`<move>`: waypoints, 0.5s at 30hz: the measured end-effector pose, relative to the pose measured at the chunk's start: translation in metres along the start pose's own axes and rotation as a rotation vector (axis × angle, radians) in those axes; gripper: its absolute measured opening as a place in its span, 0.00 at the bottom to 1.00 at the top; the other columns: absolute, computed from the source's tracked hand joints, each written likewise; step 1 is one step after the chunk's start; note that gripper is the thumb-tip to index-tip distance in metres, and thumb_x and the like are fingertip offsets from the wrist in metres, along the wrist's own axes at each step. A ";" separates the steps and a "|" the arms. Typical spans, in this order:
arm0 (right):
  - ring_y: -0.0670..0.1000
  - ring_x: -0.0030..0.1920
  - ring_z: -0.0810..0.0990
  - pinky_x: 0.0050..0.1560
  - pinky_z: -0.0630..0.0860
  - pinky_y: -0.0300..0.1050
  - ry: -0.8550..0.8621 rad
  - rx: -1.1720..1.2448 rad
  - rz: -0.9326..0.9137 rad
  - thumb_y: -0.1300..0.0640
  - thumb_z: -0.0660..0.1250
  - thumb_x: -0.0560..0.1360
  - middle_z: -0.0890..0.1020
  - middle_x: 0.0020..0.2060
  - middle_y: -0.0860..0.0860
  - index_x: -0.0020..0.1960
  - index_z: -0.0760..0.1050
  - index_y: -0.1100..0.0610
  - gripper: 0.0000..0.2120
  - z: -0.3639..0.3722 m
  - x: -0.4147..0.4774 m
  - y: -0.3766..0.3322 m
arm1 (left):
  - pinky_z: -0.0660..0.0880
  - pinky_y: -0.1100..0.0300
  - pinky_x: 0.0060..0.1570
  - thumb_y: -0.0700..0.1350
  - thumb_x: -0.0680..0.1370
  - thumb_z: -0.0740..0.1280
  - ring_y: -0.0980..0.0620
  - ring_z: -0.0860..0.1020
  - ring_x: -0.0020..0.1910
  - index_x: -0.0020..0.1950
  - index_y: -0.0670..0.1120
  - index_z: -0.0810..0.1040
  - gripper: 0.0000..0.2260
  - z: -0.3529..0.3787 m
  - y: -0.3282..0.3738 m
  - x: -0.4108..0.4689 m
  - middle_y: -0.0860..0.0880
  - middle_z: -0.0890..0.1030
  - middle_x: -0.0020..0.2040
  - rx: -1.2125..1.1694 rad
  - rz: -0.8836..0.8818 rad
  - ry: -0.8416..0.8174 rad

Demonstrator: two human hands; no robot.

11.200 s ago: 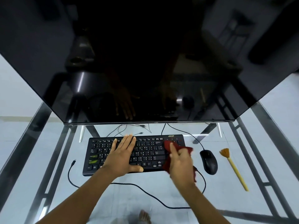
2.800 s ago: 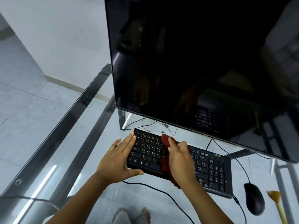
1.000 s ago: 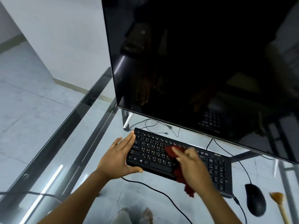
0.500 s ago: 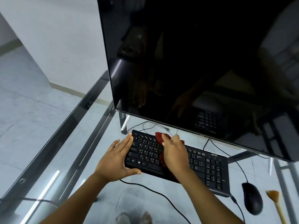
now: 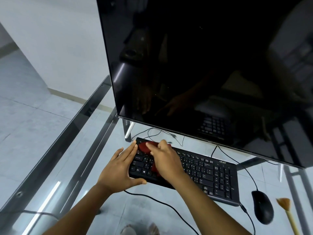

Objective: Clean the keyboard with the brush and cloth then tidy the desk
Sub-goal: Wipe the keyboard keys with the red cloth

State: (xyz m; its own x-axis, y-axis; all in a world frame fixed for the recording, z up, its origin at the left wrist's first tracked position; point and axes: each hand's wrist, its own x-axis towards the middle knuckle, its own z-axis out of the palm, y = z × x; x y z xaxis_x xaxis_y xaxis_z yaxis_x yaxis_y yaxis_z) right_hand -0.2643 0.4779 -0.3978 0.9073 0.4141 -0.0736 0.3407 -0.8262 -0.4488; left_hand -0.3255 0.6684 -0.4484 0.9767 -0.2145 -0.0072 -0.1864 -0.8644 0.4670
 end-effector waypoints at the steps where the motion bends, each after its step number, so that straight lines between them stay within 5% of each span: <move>1: 0.51 0.46 0.75 0.42 0.69 0.42 0.027 -0.010 0.093 0.58 0.58 0.80 0.74 0.51 0.49 0.71 0.69 0.50 0.19 -0.002 0.004 0.008 | 0.51 0.52 0.76 0.79 0.64 0.62 0.58 0.52 0.77 0.79 0.47 0.50 0.55 0.000 0.001 0.000 0.56 0.47 0.80 0.005 0.000 0.000; 4: 0.50 0.40 0.74 0.38 0.73 0.44 0.140 -0.066 0.233 0.52 0.58 0.82 0.75 0.49 0.51 0.68 0.71 0.49 0.15 -0.002 0.002 0.015 | 0.50 0.53 0.76 0.78 0.65 0.61 0.59 0.52 0.77 0.79 0.46 0.50 0.54 0.000 0.000 -0.001 0.56 0.47 0.80 0.013 0.005 0.011; 8: 0.52 0.40 0.80 0.36 0.74 0.49 0.018 -0.061 -0.093 0.37 0.59 0.77 0.80 0.45 0.48 0.48 0.72 0.45 0.12 0.011 -0.030 -0.005 | 0.49 0.54 0.76 0.77 0.65 0.63 0.60 0.53 0.76 0.79 0.46 0.51 0.54 0.001 -0.001 -0.001 0.54 0.49 0.80 0.015 0.021 0.023; 12: 0.45 0.32 0.75 0.31 0.71 0.44 0.086 -0.169 0.008 0.34 0.56 0.78 0.77 0.39 0.46 0.51 0.73 0.47 0.17 -0.010 -0.043 0.031 | 0.47 0.51 0.76 0.77 0.68 0.60 0.57 0.50 0.78 0.79 0.45 0.49 0.51 0.002 -0.002 -0.004 0.53 0.48 0.80 0.061 0.048 0.026; 15: 0.44 0.34 0.74 0.35 0.75 0.36 0.130 -0.146 0.322 0.49 0.54 0.83 0.68 0.47 0.47 0.70 0.68 0.45 0.17 -0.038 -0.055 0.076 | 0.45 0.42 0.75 0.72 0.75 0.54 0.51 0.48 0.79 0.79 0.44 0.51 0.43 -0.004 0.005 -0.003 0.50 0.50 0.80 0.182 0.061 0.090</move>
State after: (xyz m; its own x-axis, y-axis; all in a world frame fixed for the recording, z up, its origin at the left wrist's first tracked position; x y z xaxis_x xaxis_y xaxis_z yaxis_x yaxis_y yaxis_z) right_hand -0.2791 0.3775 -0.3940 0.9942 0.0800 -0.0721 0.0560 -0.9558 -0.2888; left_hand -0.3287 0.6666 -0.4422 0.9671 -0.2341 0.0992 -0.2533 -0.9206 0.2971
